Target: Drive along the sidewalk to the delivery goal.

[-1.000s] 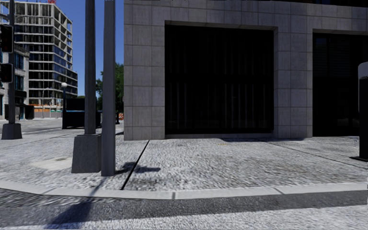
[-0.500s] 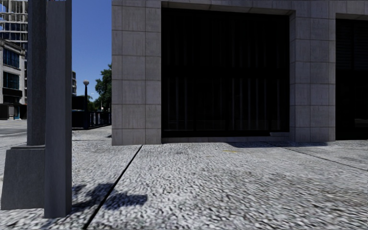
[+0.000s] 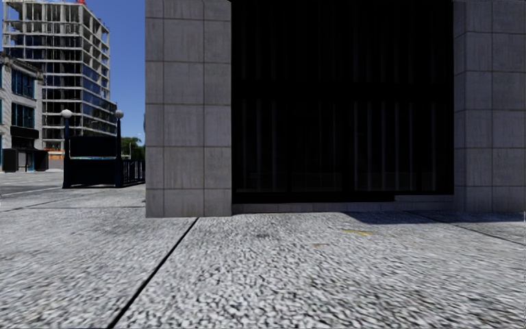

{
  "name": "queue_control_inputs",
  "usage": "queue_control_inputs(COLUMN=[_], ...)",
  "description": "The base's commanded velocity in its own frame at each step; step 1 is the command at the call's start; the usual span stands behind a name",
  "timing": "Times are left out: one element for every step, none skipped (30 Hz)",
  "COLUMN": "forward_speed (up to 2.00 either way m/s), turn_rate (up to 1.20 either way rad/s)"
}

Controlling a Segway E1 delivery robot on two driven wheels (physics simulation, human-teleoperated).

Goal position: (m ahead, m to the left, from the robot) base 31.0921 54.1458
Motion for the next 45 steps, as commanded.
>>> queue_control_inputs(forward_speed=[1.73, 1.73, 1.73, 1.73, 1.73, 1.73, 1.73, 1.73, 1.73, 1.73, 1.73, 1.73, 1.73, 1.73, 1.73, 1.73, 1.73, 1.73, 1.73, 1.73, 1.73, 1.73, 1.73, 1.73, 1.73, 1.72, 1.65, 1.53, 1.53, 1.47, 1.47, 1.47, 1.47, 1.47, 1.47, 1.47, 1.47, 1.47, 1.47, 1.47, 1.47, 1.47, 1.47, 1.47, 1.47], turn_rate=[0.39, 0.44, 0.47, 0.47, 0.47, 0.47, 0.47, 0.47, 0.47, 0.47, 0.48, 0.51, 0.53, 0.53, 0.55, 0.57, 0.58, 0.60, 0.60, 0.60, 0.61, 0.62, 0.66, 0.66, 0.69, 0.72, 0.72, 0.73, 0.73, 0.86, 0.86, 0.86, 0.86, 0.86, 0.86, 0.87, 0.87, 0.87, 0.87, 0.87, 0.88, 0.89, 0.90, 0.90, 0.90])
